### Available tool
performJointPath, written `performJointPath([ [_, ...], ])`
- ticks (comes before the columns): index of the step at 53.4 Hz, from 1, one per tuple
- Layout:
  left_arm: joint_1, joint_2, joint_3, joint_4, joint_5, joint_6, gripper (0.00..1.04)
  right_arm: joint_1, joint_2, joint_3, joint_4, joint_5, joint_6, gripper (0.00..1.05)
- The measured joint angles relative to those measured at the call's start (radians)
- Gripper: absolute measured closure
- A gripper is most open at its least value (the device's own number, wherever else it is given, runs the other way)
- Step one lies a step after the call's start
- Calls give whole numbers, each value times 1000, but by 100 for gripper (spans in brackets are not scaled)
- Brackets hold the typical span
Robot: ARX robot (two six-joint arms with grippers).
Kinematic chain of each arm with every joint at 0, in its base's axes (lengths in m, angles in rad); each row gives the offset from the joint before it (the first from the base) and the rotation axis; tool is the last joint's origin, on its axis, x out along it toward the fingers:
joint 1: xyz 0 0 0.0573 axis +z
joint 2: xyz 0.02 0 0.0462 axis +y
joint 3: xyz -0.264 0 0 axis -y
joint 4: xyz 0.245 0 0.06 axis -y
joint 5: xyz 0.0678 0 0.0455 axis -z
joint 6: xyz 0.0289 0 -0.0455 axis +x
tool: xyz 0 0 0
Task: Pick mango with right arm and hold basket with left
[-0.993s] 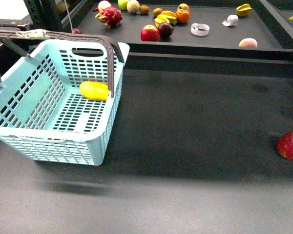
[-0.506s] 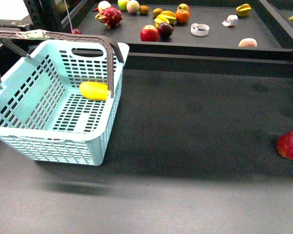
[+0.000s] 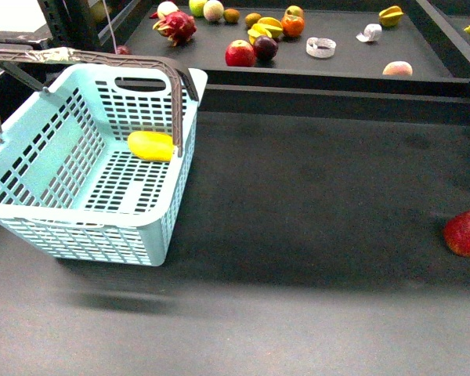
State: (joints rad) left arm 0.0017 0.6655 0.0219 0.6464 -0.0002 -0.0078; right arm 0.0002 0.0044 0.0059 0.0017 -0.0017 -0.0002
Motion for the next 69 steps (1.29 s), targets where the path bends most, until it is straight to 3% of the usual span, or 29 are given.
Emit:
performJointPath([
  [23, 0, -277, -1, -256, 0, 0, 103, 0, 0, 0, 0, 0, 0, 8],
  [54, 0, -494, -1, -471, 0, 0, 103, 0, 0, 0, 0, 0, 0, 8],
  [60, 0, -638, 0, -636, 0, 0, 103, 0, 0, 0, 0, 0, 0, 8],
  [69, 0, -660, 0, -644, 0, 0, 103, 0, 0, 0, 0, 0, 0, 8],
])
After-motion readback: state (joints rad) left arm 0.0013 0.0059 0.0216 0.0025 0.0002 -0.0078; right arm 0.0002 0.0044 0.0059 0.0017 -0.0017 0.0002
